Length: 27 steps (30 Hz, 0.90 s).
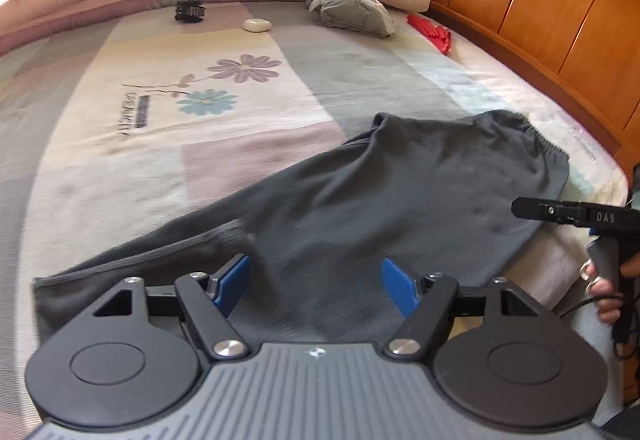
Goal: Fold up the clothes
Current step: 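Move the open right gripper to the sweatpants waistband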
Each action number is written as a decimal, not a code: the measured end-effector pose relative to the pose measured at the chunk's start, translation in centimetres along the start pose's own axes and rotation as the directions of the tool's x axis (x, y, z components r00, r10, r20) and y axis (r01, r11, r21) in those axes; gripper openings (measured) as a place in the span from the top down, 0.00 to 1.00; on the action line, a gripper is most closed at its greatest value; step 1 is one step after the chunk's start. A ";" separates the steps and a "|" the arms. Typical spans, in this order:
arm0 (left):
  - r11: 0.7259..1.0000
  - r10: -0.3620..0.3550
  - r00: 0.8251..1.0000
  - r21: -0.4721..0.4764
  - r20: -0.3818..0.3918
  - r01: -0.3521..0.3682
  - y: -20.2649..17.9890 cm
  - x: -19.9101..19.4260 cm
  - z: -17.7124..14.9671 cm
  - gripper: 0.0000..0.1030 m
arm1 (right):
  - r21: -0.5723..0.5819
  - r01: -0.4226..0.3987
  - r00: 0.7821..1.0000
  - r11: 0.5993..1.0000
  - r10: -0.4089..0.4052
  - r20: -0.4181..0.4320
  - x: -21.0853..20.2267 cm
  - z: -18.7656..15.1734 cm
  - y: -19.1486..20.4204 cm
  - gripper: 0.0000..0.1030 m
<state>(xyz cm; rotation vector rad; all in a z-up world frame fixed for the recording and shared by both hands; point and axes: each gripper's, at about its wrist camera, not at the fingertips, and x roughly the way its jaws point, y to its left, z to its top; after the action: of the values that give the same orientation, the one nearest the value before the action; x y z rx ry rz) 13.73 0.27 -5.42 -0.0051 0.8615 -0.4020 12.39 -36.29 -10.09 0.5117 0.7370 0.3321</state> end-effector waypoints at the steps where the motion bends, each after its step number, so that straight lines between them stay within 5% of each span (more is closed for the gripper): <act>1: 1.000 -0.006 1.000 -0.004 0.000 0.006 -0.4 0.1 0.2 0.29 | 0.054 -0.033 0.999 0.998 0.033 -0.004 -0.6 0.4 -0.8 0.00; 4: 1.000 -0.014 1.000 0.000 0.010 0.014 -1.5 0.2 0.8 0.29 | 0.202 -0.080 0.996 0.976 0.068 0.063 -3.3 1.5 -3.3 0.00; 8: 1.000 -0.013 1.000 0.026 0.013 0.013 -2.5 0.0 1.4 0.29 | 0.330 -0.026 0.986 0.944 -0.029 0.161 -6.6 3.2 -7.5 0.00; 15: 0.998 -0.025 1.000 0.059 0.013 0.024 -4.0 0.2 2.2 0.29 | 0.550 -0.024 0.991 0.835 -0.053 0.124 -5.3 4.9 -14.6 0.00; 27: 0.998 -0.038 0.999 0.052 0.013 0.037 -4.6 0.2 2.4 0.29 | 0.557 -0.034 0.993 0.830 -0.036 0.114 -3.8 6.6 -15.2 0.00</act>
<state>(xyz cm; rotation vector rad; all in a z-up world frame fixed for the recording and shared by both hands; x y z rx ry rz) 14.05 -4.41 -3.30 0.0239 0.8384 -0.4588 16.03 -52.74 -12.19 1.0807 0.7130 0.0726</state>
